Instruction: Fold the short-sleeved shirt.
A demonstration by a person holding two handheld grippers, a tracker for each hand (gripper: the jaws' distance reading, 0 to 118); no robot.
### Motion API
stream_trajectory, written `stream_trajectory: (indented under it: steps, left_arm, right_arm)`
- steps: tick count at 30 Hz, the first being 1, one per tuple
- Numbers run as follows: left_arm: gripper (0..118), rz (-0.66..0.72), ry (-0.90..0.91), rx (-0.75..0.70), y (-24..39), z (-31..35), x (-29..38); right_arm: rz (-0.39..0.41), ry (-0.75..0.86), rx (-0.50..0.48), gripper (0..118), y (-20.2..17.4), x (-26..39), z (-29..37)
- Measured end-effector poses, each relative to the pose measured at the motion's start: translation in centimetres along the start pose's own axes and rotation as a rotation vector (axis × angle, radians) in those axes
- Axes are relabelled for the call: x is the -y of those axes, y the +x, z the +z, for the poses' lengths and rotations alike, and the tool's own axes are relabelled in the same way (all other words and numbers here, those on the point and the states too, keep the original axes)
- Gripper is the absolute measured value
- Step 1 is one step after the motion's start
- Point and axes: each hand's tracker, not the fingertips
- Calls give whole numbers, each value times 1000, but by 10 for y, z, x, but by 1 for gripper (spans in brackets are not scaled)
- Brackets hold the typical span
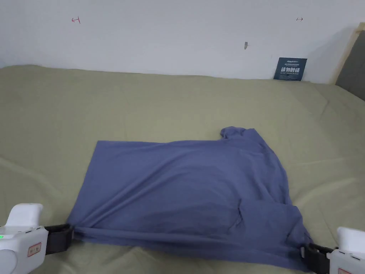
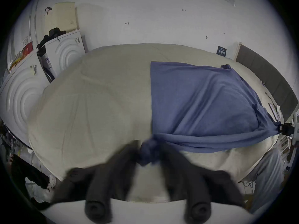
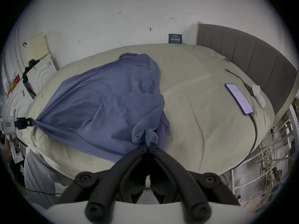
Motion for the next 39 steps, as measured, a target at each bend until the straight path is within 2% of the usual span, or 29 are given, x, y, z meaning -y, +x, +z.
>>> stream_trajectory:
  steps: [1,2,3,5,6,7,8,9,10,11,14,23,24,26,27,29,30,31,32,33,34,35,37,38,39]
  left_arm:
    - [117,8,5,-3,-1,3,2]
    - [117,14,18,-19,0,11,3]
    - [117,17,26,-25,0,17,3]
    - [109,42,55,-50,2,30,7]
    - [93,54,56,-49,2,38,9]
    - [45,80,61,-52,3,45,11]
    - [45,95,65,-46,4,50,13]
    - [28,100,67,-34,4,54,16]
    - [0,110,65,-36,3,54,18]
    - [0,131,70,-27,1,55,20]
    - [0,123,36,-12,1,53,26]
    - [1,118,24,-57,-10,29,-2]
    - [11,125,27,-62,-10,23,-8]
    - [98,131,10,-59,-15,9,-19]
    - [118,126,-60,-50,-15,-3,-21]
    - [111,126,-52,-55,-15,-20,-20]
    - [110,95,-112,-95,-16,-32,-19]
    - [104,89,-136,-104,-17,-42,-17]
    - [89,93,-146,-98,-4,-40,-15]
    - [66,96,-157,-90,-1,-42,-13]
    - [30,98,-171,-57,2,-41,-10]
    - [13,110,-169,-7,5,-37,-9]
    - [13,133,-151,15,13,-29,-9]
    - [13,74,-137,-55,21,-27,-10]
    - [13,42,-125,-52,25,-25,-9]
  right_arm:
    - [-11,-3,-4,118,2,-2,2]
    - [-23,-9,-9,112,4,-3,4]
    - [-42,85,6,107,4,-4,17]
    - [-19,47,11,108,4,-7,26]
    - [1,61,26,99,4,-8,31]
    - [22,87,39,67,3,-8,38]
    - [44,111,50,67,1,-7,43]
    - [60,126,50,53,0,-2,40]
    - [60,131,63,22,-1,-1,40]
    - [59,210,93,0,0,4,43]
    - [56,129,33,0,3,12,37]
    - [62,103,32,0,-13,-2,33]
    - [68,100,32,0,-17,-3,31]
    - [71,88,19,0,-10,-7,25]
    - [79,83,16,0,-11,-8,23]
    - [93,76,15,0,-9,-7,15]
    - [101,64,14,0,-9,-8,12]
    - [102,57,12,0,-8,-9,10]
    - [101,51,12,0,-7,-10,7]
    - [103,44,17,0,-7,-8,5]
    - [105,37,17,0,-6,-9,3]
    - [106,28,16,0,-5,-10,2]
    - [109,19,11,1,-5,-10,1]
    - [109,14,2,1,-4,-11,0]
    - [111,6,-9,3,-3,-12,-2]
